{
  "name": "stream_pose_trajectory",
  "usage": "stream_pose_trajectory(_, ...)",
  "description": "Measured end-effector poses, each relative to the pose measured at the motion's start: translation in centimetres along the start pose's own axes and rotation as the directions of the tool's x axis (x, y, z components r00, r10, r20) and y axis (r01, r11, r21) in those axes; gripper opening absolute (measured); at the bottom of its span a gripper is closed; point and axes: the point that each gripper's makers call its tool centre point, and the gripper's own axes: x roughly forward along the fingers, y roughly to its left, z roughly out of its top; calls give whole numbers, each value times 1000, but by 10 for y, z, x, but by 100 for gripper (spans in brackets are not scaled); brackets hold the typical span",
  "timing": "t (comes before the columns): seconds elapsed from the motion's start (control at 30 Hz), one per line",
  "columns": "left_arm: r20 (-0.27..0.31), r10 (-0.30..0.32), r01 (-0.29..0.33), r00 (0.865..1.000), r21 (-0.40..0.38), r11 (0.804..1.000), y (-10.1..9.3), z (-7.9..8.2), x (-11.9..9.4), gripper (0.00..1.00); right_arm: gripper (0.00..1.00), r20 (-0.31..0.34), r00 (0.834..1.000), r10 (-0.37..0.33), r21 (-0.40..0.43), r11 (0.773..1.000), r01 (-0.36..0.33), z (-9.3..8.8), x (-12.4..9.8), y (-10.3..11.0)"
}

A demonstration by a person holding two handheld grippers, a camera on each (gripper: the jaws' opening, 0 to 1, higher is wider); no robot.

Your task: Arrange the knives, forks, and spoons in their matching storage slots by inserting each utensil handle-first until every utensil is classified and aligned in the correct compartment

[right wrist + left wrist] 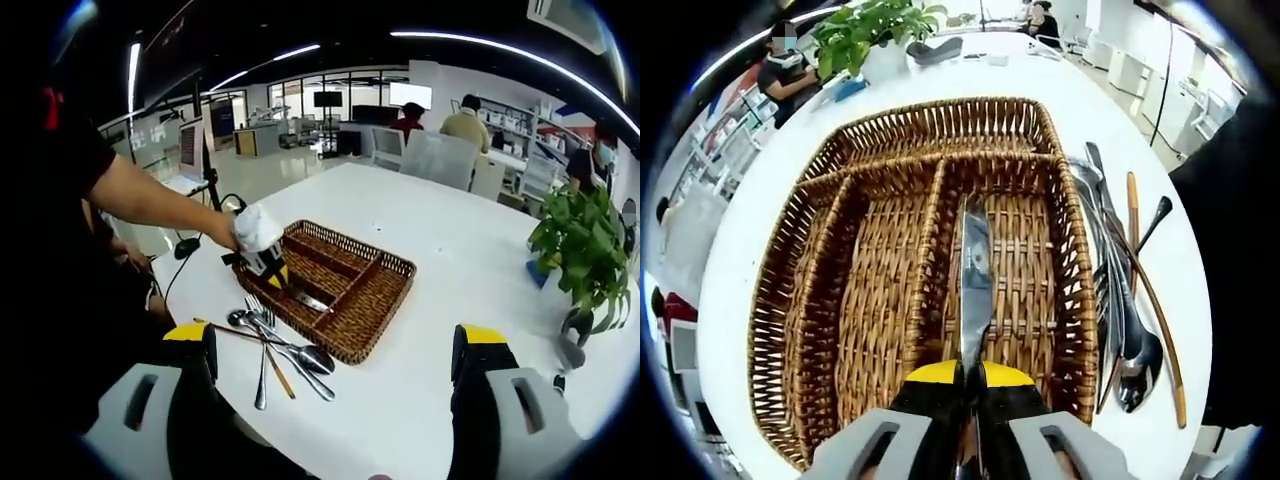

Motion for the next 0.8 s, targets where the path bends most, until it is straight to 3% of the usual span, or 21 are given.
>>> stream_pose_trajectory(0.17, -4, 9, -9, 1000, -5, 1000, 1, -1, 1, 5, 99, 5, 1000, 9, -9, 1000, -9, 2, 0, 3)
stream_pose_trajectory(0.27, 31, 29, -30, 999, 14, 999, 1, -1, 0, 6, 99, 13, 1000, 10, -25, 1000, -10, 5, -1, 6)
stream_pose_trajectory(0.47, 35, 38, -37, 999, -18, 999, 3, 2, -3, 8, 98, 22, 1000, 12, -38, 999, -11, 9, -3, 6)
stream_pose_trajectory(0.6, 82, 78, -79, 994, 12, 997, 4, 9, -11, 11, 98, 12, 1000, 10, -53, 999, -10, 7, -3, 8)
stream_pose_trajectory(0.8, 154, 109, -102, 982, -49, 994, 13, 16, -37, 12, 98, 14, 1000, 16, -49, 999, -15, 6, -2, 11)
